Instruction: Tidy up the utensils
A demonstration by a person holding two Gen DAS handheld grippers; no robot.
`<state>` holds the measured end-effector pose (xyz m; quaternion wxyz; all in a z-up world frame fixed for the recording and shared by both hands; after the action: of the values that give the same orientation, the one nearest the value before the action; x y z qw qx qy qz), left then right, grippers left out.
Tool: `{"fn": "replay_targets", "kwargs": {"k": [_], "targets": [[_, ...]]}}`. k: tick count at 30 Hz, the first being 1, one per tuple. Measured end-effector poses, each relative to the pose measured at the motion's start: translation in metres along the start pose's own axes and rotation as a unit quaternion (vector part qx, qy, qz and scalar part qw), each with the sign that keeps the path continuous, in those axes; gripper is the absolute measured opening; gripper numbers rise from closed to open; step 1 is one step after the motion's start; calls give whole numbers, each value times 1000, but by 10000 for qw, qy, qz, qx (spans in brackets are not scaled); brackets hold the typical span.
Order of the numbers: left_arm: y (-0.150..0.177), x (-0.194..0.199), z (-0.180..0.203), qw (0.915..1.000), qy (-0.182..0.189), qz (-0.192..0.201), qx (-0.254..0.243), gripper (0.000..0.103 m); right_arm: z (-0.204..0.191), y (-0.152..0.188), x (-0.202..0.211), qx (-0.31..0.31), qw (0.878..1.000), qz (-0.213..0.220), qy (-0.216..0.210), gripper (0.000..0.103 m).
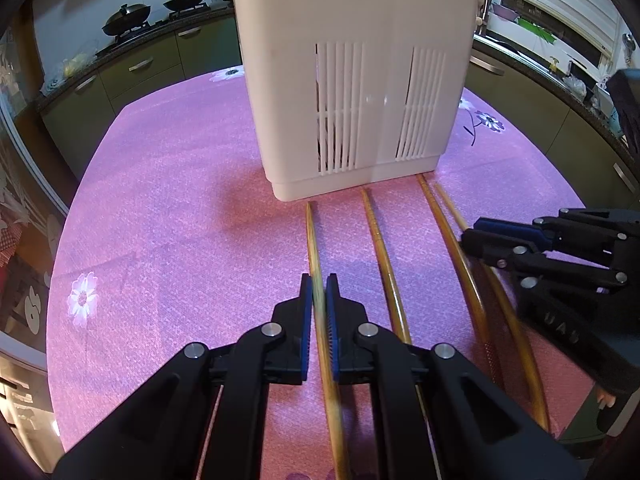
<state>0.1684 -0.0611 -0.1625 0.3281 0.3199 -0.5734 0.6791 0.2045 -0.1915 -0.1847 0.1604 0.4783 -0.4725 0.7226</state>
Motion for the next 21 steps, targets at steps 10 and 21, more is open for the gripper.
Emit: {"fn": "replay_targets", "kwargs": {"k": [10, 21], "targets": [[-2, 0, -4, 9999, 114, -26, 41, 7, 26, 7, 19, -368, 9987, 290, -222, 6], [-10, 21, 1, 9995, 229, 197, -82, 7, 54, 5, 76, -792, 9907, 1047, -355, 6]]}}
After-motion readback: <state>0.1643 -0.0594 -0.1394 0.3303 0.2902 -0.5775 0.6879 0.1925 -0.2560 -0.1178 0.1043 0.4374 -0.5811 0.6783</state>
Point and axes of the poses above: each gripper's, at about its wrist camera, not at the fingertips, and x roughly against the way its jaws point, z to its right, y to its underside, the point moved 2 cm from there along -x, roughly the way its jaws point, and after that the axes turned 13 degrees about x, right-handed, at the moved point
